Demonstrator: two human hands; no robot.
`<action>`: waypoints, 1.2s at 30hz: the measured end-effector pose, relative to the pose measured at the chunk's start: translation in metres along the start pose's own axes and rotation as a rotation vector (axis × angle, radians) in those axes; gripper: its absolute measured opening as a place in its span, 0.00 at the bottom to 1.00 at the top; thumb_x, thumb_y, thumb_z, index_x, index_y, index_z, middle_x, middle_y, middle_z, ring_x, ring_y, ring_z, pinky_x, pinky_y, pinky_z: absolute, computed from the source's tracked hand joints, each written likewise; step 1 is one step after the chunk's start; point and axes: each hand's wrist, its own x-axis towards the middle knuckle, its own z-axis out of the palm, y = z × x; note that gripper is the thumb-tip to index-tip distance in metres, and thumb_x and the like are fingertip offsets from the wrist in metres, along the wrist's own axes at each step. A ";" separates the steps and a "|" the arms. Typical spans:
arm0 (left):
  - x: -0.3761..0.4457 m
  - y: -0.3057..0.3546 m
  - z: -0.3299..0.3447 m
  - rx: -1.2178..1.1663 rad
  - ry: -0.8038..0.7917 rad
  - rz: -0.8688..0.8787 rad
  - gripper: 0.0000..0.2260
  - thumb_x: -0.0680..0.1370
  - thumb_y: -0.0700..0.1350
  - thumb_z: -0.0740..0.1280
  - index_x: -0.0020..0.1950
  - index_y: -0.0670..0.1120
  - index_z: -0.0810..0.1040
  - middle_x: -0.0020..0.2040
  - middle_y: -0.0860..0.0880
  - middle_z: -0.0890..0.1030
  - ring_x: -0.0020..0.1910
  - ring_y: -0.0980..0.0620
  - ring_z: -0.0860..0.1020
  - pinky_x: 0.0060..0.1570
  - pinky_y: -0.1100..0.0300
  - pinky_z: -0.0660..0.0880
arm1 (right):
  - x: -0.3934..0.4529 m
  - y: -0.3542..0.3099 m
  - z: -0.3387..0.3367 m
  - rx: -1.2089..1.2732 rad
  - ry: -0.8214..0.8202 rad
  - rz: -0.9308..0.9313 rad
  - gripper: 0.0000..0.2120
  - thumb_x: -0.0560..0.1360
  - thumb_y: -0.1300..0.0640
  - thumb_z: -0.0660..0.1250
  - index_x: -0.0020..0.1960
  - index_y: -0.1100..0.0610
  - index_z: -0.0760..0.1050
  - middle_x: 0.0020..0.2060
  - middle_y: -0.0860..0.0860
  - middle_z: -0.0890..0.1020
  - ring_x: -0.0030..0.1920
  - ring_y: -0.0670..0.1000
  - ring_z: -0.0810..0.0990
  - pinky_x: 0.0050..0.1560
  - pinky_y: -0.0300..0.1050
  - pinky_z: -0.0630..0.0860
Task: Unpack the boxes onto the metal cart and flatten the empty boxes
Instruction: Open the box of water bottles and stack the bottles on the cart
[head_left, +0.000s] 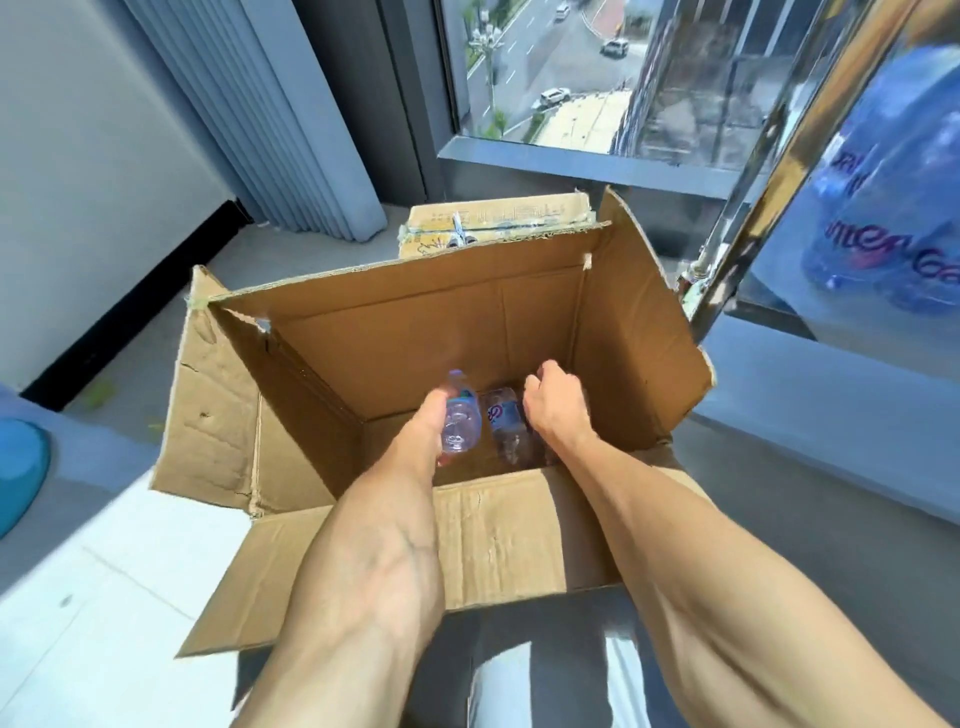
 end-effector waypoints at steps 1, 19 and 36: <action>-0.015 0.003 0.004 0.031 -0.006 0.042 0.16 0.77 0.54 0.62 0.49 0.41 0.76 0.34 0.43 0.79 0.31 0.47 0.79 0.39 0.59 0.74 | -0.002 -0.007 -0.010 0.045 0.026 0.006 0.15 0.80 0.52 0.56 0.55 0.62 0.73 0.53 0.65 0.80 0.55 0.66 0.77 0.53 0.52 0.72; -0.191 0.014 0.034 -0.392 -0.637 0.219 0.35 0.58 0.54 0.76 0.60 0.40 0.75 0.43 0.39 0.80 0.38 0.44 0.80 0.38 0.54 0.78 | -0.070 -0.122 -0.221 0.835 -0.360 -0.016 0.03 0.77 0.61 0.62 0.48 0.58 0.74 0.37 0.52 0.76 0.36 0.49 0.75 0.41 0.43 0.73; -0.315 -0.084 0.262 -0.303 -0.493 0.256 0.17 0.74 0.52 0.58 0.51 0.40 0.76 0.42 0.41 0.78 0.38 0.43 0.77 0.41 0.57 0.77 | -0.175 0.059 -0.372 0.635 0.536 -0.053 0.19 0.67 0.42 0.73 0.51 0.54 0.80 0.50 0.51 0.83 0.49 0.54 0.80 0.42 0.42 0.67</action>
